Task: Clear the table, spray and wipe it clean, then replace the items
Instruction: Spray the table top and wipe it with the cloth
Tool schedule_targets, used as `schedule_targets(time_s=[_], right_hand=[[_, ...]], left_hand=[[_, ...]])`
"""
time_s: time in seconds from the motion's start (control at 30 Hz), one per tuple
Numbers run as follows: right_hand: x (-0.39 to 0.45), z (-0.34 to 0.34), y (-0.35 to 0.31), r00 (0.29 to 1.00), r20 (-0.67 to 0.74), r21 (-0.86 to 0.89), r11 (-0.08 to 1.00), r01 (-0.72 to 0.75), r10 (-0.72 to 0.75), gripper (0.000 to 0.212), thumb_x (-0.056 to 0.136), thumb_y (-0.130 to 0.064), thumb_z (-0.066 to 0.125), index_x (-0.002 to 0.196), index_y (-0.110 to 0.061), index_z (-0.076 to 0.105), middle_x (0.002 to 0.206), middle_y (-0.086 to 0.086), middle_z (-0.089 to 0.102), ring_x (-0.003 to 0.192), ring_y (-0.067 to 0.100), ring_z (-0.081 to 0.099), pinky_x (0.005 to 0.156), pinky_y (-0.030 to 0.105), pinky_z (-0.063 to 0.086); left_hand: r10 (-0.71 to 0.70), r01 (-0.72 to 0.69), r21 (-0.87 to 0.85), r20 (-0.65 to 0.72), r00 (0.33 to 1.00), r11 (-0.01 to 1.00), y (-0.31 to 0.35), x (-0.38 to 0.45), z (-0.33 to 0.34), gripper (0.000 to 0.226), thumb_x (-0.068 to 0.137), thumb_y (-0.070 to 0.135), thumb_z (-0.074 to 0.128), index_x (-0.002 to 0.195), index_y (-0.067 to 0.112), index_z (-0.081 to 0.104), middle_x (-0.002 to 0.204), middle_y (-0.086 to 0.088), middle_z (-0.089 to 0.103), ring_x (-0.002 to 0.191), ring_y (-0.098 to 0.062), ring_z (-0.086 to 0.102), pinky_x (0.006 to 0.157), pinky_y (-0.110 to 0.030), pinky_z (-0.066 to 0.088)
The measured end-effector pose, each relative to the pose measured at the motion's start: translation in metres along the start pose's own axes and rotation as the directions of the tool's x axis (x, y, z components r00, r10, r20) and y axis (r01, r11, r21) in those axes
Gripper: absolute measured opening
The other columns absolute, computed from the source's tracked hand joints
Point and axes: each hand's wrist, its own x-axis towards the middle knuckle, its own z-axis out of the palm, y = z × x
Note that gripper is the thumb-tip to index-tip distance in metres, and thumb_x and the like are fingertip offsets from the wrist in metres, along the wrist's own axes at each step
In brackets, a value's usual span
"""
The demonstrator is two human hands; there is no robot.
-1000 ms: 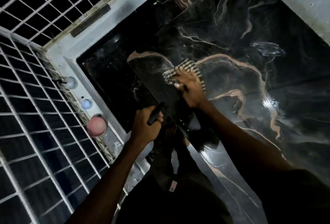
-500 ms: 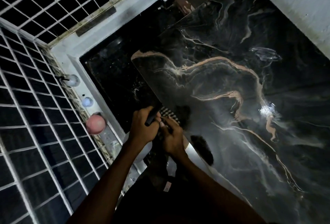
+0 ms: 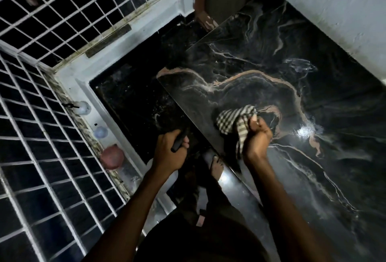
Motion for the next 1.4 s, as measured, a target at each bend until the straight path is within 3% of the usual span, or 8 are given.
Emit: schedule_targets(time_s=[0.1,0.23,0.3,0.57,0.77,0.93,1.03,1.4], right_hand=[[0.008,-0.050,-0.027,0.954,-0.002,-0.396,0.876,0.274,-0.299,0.016,0.102,-0.011,0.054,0.090,-0.017,0.063,0.077,-0.001,0.057,0.070,0.013,0.051,0.069,0.034,0.044],[0.008,-0.094,-0.028,0.882,0.145,-0.921,0.264,0.285,-0.448,0.039,0.100,-0.031,0.052,0.129,-0.008,0.066,0.113,0.003,0.070,0.097,0.003,0.056,0.085,0.026,0.045],[0.005,-0.097,-0.024,0.891,0.219,-0.942,0.152,0.300,-0.398,0.044,0.102,-0.032,0.048,0.139,-0.011,0.061,0.130,0.008,0.068,0.111,0.016,0.060,0.095,0.030,0.048],[0.013,-0.098,-0.005,0.887,0.311,-0.941,0.017,0.337,-0.341,0.045,0.101,-0.026,0.049,0.141,-0.008,0.059,0.147,0.016,0.057,0.138,0.033,0.052,0.119,0.043,0.033],[0.025,-0.109,-0.007,0.861,0.463,-0.879,-0.231,0.416,-0.211,0.052,0.102,-0.031,0.045,0.152,-0.020,0.049,0.164,0.007,0.036,0.155,0.023,0.028,0.126,0.048,0.023],[0.040,-0.104,-0.008,0.867,0.482,-0.831,-0.376,0.409,-0.122,0.059,0.105,-0.041,0.028,0.160,-0.021,0.035,0.171,0.009,0.016,0.160,0.023,0.010,0.129,0.047,0.013],[0.047,-0.098,-0.006,0.876,0.469,-0.811,-0.447,0.378,-0.111,0.063,0.104,-0.044,0.021,0.162,-0.021,0.029,0.173,0.008,0.009,0.160,0.024,0.006,0.129,0.047,0.011],[0.063,-0.057,0.028,0.905,0.252,-0.893,-0.443,0.080,-0.344,0.065,0.102,-0.042,0.025,0.164,-0.021,0.020,0.173,0.008,0.008,0.160,0.026,0.006,0.128,0.048,0.005]], left_hand=[[0.027,-0.028,0.020,0.035,0.999,0.999,0.009,0.005,0.005,0.015,0.074,0.013,0.053,0.074,0.003,0.065,0.065,-0.014,0.065,0.061,-0.041,0.064,0.062,-0.051,0.059],[0.049,-0.059,0.083,0.109,0.993,0.995,0.024,0.011,0.016,0.013,0.075,0.006,0.053,0.072,0.002,0.064,0.074,-0.021,0.068,0.074,-0.043,0.064,0.071,-0.048,0.057],[0.005,-0.021,0.126,0.125,0.992,0.992,0.029,0.017,0.020,0.013,0.079,-0.001,0.055,0.071,0.005,0.062,0.082,-0.025,0.069,0.086,-0.046,0.064,0.082,-0.050,0.056],[-0.073,0.056,0.161,0.102,0.992,0.985,0.047,0.037,0.028,0.017,0.088,0.003,0.059,0.096,-0.004,0.072,0.103,-0.027,0.072,0.105,-0.045,0.065,0.092,-0.049,0.056],[-0.035,0.021,0.270,0.049,0.998,0.963,0.056,0.051,0.029,0.040,0.085,0.003,0.054,0.052,0.013,0.035,0.056,-0.009,0.043,0.069,-0.051,0.057,0.058,-0.036,0.040],[-0.087,0.070,0.180,0.088,0.992,0.981,0.061,0.064,0.023,0.010,0.084,0.004,0.059,0.084,0.003,0.070,0.094,-0.023,0.070,0.092,-0.048,0.067,0.080,-0.058,0.060],[-0.103,0.082,0.193,0.100,0.990,0.978,0.058,0.072,0.021,0.011,0.083,0.003,0.058,0.080,-0.001,0.067,0.087,-0.027,0.069,0.087,-0.050,0.067,0.078,-0.060,0.060],[-0.030,0.000,0.198,0.145,0.989,0.980,0.045,0.125,-0.009,0.009,0.083,0.000,0.061,0.079,0.001,0.068,0.089,-0.025,0.072,0.094,-0.045,0.067,0.086,-0.052,0.058]])
